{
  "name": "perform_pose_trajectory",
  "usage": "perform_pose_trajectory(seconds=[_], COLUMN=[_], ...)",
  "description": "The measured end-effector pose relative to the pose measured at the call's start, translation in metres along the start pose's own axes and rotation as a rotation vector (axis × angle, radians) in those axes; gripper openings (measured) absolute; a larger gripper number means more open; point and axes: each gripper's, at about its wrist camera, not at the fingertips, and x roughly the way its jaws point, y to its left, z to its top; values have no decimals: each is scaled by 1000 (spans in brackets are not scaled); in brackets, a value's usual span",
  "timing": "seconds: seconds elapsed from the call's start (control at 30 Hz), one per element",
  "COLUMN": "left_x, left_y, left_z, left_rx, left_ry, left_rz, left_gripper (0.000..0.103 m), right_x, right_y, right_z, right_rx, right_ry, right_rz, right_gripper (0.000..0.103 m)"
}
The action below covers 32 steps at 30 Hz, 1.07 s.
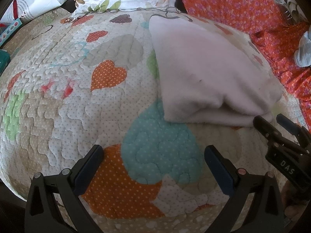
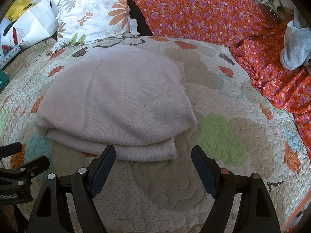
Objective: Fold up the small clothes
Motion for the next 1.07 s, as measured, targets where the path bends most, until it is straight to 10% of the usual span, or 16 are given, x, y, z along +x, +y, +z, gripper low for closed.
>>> perform_pose_trajectory(seconds=[1.07], left_x=[-12], left_y=[0], left_z=[4], left_rx=[15], left_ry=[-50], left_rz=[-55], left_gripper=[103], right_x=[-6], right_y=[11], right_z=[-3], right_rx=[-19], right_ry=[-23], right_rz=[45], right_gripper=[84])
